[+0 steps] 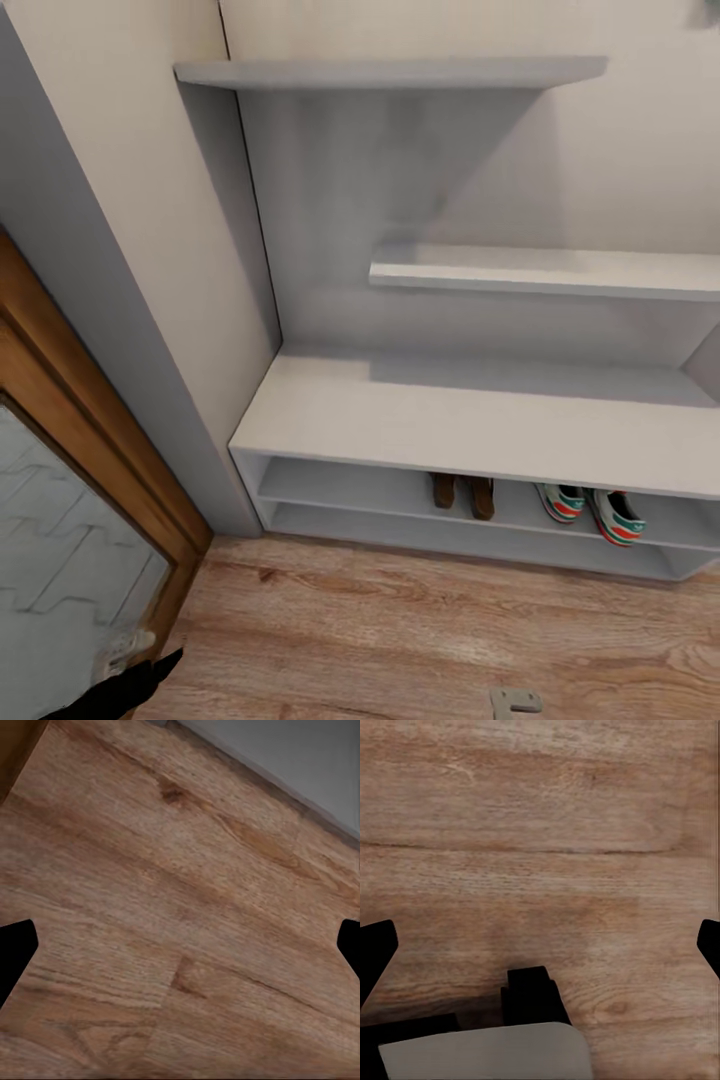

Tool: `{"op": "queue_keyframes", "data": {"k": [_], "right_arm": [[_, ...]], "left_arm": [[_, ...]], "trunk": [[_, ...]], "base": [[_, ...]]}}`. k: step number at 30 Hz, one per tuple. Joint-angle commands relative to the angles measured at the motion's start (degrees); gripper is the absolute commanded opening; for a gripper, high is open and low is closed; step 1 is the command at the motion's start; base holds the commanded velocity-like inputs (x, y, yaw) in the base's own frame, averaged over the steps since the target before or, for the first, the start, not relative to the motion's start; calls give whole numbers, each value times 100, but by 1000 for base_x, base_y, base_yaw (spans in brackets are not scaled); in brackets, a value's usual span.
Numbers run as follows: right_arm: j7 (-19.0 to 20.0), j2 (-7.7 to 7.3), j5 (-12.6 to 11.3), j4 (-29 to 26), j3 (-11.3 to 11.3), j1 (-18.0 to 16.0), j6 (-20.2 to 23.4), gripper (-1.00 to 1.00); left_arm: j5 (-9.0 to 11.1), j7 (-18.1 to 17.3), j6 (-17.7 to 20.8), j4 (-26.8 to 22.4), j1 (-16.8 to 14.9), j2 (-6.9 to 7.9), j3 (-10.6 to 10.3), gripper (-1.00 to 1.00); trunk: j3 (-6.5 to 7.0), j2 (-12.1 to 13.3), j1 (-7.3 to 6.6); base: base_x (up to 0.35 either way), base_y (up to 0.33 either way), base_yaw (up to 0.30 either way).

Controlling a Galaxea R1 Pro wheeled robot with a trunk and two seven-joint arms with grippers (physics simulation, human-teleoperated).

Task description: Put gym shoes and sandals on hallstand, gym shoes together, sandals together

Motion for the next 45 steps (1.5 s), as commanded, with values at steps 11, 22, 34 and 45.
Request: {"op": "queue_keyframes", "data": {"k": [11, 22, 34, 45], "right_arm": [[0, -1, 0, 0, 0, 3, 0, 100], [0, -5, 0, 0, 0, 2, -1, 100], [0, -1, 0, 0, 0, 0, -1, 100], [0, -2, 0, 0, 0, 0, -2, 100]], "left_arm": [[-28, 1052, 0, 1056, -25, -6, -438, 100], [-23, 1066, 0, 1103, -18, -5, -638, 100], [-19, 1074, 0, 1462, -5, -5, -641, 100], [18, 1073, 0, 1497, 0, -5, -639, 100]], "trunk": [[198, 443, -242], [396, 884, -484], [611, 1365, -748], [809, 1806, -989]], "base": [[0, 0, 0], [0, 0, 0], [0, 0, 0], [0, 0, 0]]}}
